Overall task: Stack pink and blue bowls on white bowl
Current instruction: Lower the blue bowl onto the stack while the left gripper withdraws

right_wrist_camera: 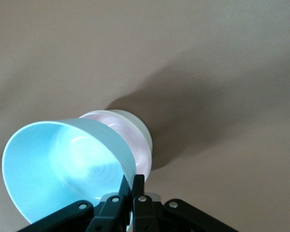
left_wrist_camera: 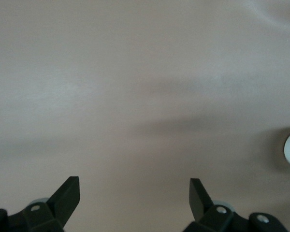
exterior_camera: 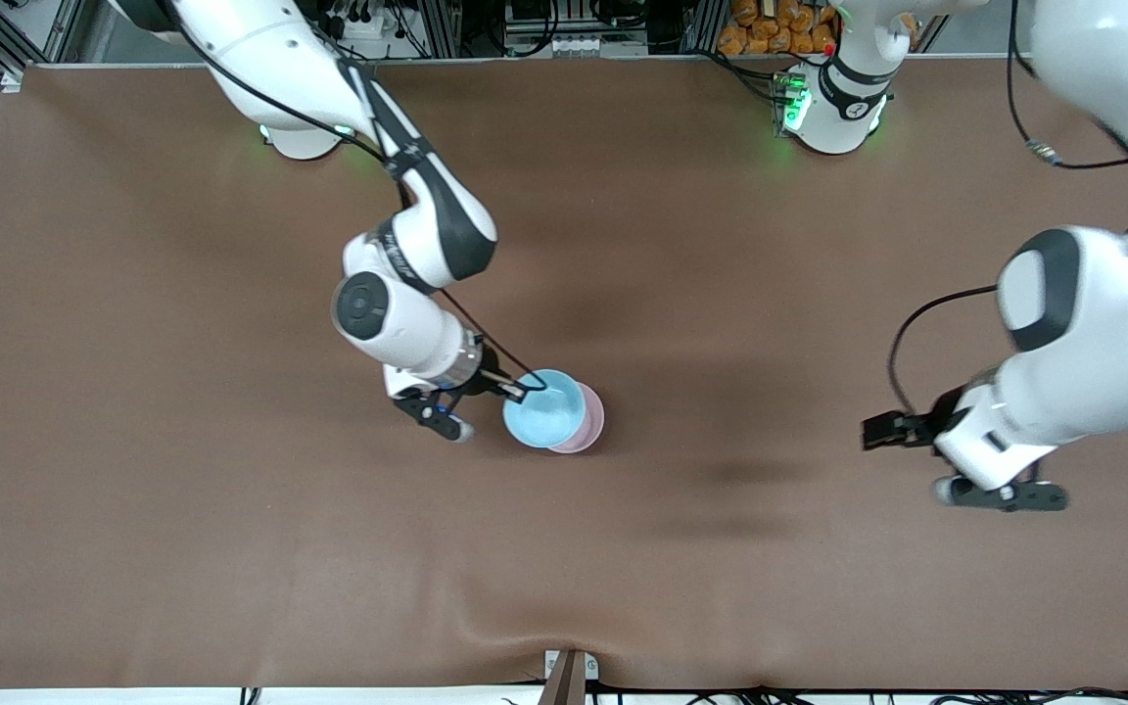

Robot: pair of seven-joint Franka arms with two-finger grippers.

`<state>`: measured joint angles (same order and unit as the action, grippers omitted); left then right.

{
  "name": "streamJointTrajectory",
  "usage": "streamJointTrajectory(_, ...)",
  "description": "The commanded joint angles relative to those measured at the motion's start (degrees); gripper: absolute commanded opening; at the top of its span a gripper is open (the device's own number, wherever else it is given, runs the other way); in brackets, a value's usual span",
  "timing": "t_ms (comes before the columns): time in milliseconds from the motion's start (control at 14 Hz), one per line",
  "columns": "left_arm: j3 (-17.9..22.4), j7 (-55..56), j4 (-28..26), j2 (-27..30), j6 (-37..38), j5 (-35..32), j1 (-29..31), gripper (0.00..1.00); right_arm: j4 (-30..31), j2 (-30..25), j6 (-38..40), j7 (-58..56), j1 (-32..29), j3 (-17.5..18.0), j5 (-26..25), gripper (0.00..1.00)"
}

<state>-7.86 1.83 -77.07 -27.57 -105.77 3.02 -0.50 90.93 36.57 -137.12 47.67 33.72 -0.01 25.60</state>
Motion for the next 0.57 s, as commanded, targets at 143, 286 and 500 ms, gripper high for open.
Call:
streamJointTrajectory(143, -0.5, -3.1, -1.6, 10.8, 11.0, -7.0, 0.1, 1.0, -2.4, 3.3, -1.0, 4.1, 2.4, -0.7, 1.5, 0.0)
streamJointTrajectory(286, -0.5, -3.1, -1.6, 13.9, 15.3, -7.2, 0.1, 1.0, -2.4, 3.5, -1.0, 4.0, 2.4, -0.7, 1.3, 0.0)
streamJointTrajectory(500, -0.4, -3.4, -2.2, 18.6, 21.6, -7.3, -0.1, 1.0, -2.4, 4.0, -1.0, 3.9, 2.3, -0.7, 1.4, 0.0)
